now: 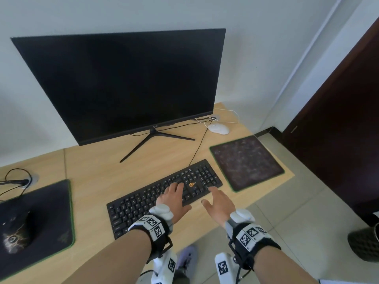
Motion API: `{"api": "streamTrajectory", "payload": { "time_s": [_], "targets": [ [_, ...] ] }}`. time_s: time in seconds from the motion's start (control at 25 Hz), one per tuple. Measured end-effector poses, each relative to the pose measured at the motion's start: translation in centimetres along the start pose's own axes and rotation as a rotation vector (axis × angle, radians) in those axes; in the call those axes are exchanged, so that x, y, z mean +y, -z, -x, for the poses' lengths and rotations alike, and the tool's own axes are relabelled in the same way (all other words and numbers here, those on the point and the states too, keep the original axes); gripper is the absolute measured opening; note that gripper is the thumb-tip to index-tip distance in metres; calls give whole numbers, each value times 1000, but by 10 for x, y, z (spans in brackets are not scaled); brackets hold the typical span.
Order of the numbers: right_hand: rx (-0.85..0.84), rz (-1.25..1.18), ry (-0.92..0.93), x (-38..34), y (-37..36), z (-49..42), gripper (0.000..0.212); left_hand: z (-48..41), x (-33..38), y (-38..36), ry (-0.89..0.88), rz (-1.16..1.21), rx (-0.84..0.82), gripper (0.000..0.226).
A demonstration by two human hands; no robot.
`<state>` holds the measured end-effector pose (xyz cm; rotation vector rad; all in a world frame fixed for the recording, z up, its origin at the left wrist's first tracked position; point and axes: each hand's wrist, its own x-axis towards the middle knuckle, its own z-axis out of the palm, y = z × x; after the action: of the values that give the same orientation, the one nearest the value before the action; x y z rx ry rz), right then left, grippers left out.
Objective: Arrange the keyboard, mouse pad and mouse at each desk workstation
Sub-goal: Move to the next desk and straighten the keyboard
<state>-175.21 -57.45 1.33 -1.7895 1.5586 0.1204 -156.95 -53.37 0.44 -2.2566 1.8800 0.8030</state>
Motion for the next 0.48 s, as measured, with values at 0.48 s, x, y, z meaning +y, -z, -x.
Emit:
{"api": "streamTrajectory", "payload": {
  "time_s": [0.48],
  "targets": [
    [-51, 173, -182, 57, 29, 12, 57, 2, 6, -14, -123, -278, -178, 112]
  ]
}}
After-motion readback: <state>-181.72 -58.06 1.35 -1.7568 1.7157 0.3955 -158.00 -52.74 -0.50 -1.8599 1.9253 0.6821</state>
